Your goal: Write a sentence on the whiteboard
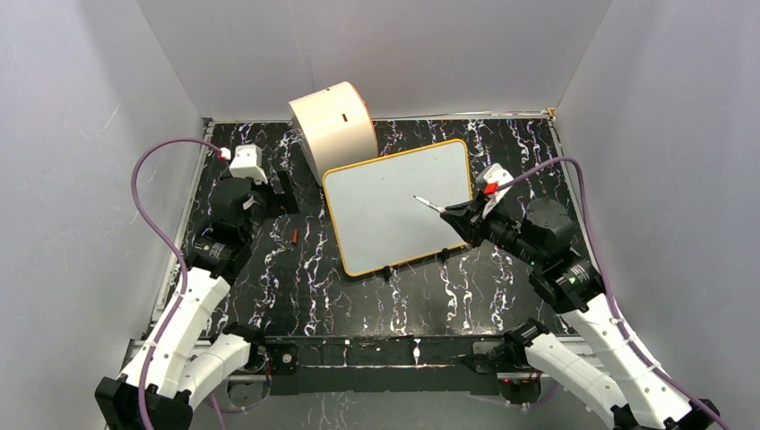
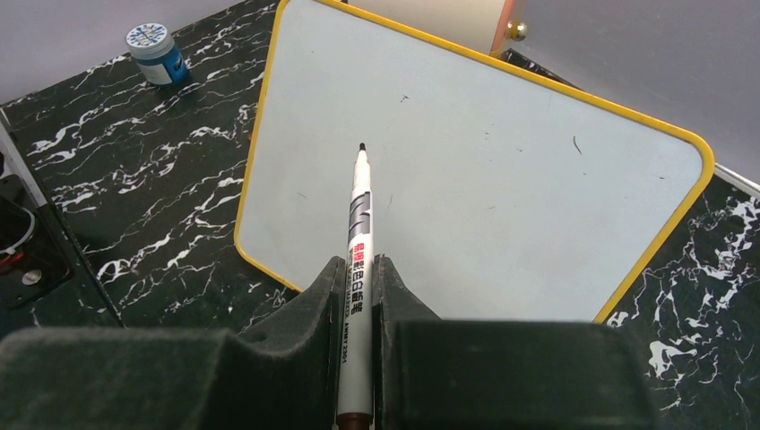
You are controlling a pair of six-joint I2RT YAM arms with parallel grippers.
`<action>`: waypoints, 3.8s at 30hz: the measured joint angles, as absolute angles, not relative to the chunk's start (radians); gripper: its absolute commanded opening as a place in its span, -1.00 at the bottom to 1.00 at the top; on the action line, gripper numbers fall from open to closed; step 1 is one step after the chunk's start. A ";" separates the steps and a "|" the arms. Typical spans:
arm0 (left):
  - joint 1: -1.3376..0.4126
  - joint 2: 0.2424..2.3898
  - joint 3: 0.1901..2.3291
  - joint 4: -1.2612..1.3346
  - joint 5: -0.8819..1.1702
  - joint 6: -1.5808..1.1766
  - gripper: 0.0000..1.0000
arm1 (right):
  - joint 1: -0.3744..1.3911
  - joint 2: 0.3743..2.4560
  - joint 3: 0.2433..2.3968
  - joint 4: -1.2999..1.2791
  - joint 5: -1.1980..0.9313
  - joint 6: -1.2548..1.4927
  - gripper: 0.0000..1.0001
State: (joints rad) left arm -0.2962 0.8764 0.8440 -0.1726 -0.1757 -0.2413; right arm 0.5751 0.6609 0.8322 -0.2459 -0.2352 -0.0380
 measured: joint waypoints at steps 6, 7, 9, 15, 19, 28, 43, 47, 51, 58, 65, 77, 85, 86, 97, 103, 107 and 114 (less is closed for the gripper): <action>-0.296 0.869 0.850 -0.147 -0.112 -0.252 0.85 | 0.575 0.770 0.941 -0.313 -0.234 -0.014 -1.00; -0.296 0.873 0.850 -0.138 -0.103 -0.255 0.85 | 0.575 0.791 0.959 -0.326 -0.234 -0.006 -1.00; -0.296 0.892 0.853 -0.126 -0.088 -0.262 0.86 | 0.575 0.838 0.988 -0.353 -0.230 0.003 -1.00; -0.292 1.031 0.905 -0.111 -0.016 -0.278 0.86 | 0.575 0.932 1.048 -0.431 -0.199 0.021 -1.00; -0.252 1.094 0.938 -0.106 0.076 -0.297 0.85 | 0.576 0.987 1.104 -0.462 -0.165 0.027 -1.00; -0.173 1.162 0.966 0.009 0.367 -0.356 0.78 | 0.633 1.047 1.133 -0.468 -0.064 0.050 -1.00; -0.173 1.376 1.067 0.128 0.744 -0.364 0.55 | 0.859 1.062 1.179 -0.470 0.197 0.066 -1.00; -0.173 1.410 1.082 0.128 0.800 -0.358 0.47 | 0.899 1.080 1.182 -0.469 0.241 0.068 -1.00; -0.172 1.431 1.082 0.130 0.855 -0.346 0.26 | 0.922 1.095 1.182 -0.468 0.262 0.068 -1.00; -0.162 1.463 1.082 0.174 0.968 -0.345 -0.19 | 0.969 1.099 1.182 -0.434 0.289 0.067 -1.00; -0.152 1.471 1.081 0.221 1.034 -0.355 -0.34 | 0.996 1.099 1.182 -0.389 0.292 0.057 -1.00; -0.144 1.471 1.042 0.261 1.047 -0.352 -0.93 | 1.064 1.104 1.182 -0.355 0.369 0.031 -1.00; -0.145 1.440 0.993 0.301 1.063 -0.371 -1.00 | 1.111 1.121 1.182 -0.338 0.424 0.019 -1.00; -0.145 1.435 0.987 0.307 1.058 -0.371 -1.00 | 1.119 1.124 1.182 -0.337 0.432 0.018 -1.00; -0.148 1.358 0.916 0.315 1.008 -0.366 -1.00 | 1.196 1.161 1.155 -0.300 0.519 0.014 -1.00; -0.153 1.332 0.896 0.313 0.980 -0.354 -1.00 | 1.226 1.160 1.113 -0.256 0.545 0.013 -1.00; -0.154 1.332 0.896 0.314 0.976 -0.350 -1.00 | 1.231 1.161 1.101 -0.252 0.552 0.011 -1.00; -0.154 1.332 0.896 0.315 0.976 -0.347 -1.00 | 1.246 1.174 1.101 -0.233 0.569 0.011 -1.00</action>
